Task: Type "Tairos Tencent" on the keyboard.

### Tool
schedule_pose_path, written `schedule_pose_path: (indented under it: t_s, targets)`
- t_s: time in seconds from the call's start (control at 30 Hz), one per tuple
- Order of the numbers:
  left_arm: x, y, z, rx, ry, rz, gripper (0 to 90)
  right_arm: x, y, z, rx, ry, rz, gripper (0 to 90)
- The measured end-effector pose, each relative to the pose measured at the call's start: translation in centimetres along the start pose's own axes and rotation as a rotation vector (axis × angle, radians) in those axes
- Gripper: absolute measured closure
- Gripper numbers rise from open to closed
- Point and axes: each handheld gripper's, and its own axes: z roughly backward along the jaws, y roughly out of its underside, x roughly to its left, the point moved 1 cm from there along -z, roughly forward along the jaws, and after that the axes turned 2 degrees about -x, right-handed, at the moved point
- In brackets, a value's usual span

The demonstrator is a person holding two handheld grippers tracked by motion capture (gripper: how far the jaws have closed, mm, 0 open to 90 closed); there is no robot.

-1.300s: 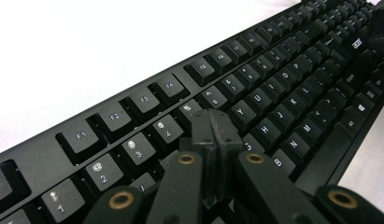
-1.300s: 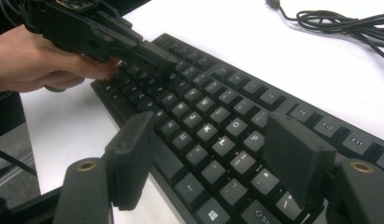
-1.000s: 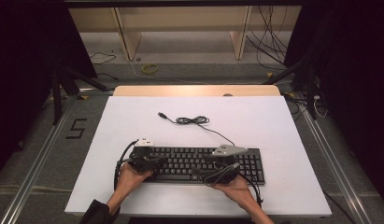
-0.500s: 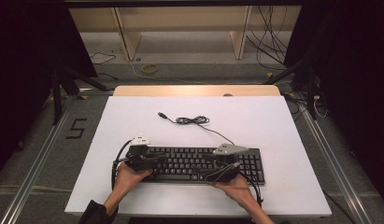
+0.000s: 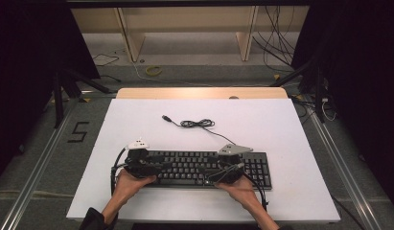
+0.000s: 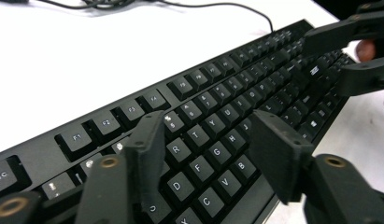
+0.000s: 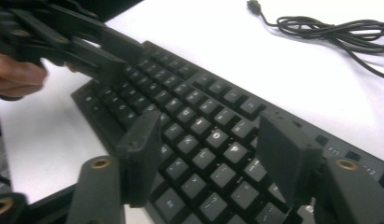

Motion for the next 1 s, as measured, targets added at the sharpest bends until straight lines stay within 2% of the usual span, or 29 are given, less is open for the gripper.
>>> schedule_pose_path:
  t_s: [0.23, 0.7, 1.0]
  targets:
    - [-0.2, 0.1, 0.7, -0.018, 0.014, -0.002, 34.2, -0.2, -0.3, -0.6, 0.016, 0.021, 0.001, 56.1]
    - [-0.4, 0.4, 1.8, -0.048, 0.023, 0.002, 30.5, -0.2, -0.6, -2.7, 0.071, 0.022, 0.027, 84.1]
    - [-0.4, 0.8, 2.4, -0.071, 0.019, -0.002, 29.1, -0.1, -0.7, -3.8, 0.101, 0.026, 0.028, 90.0]
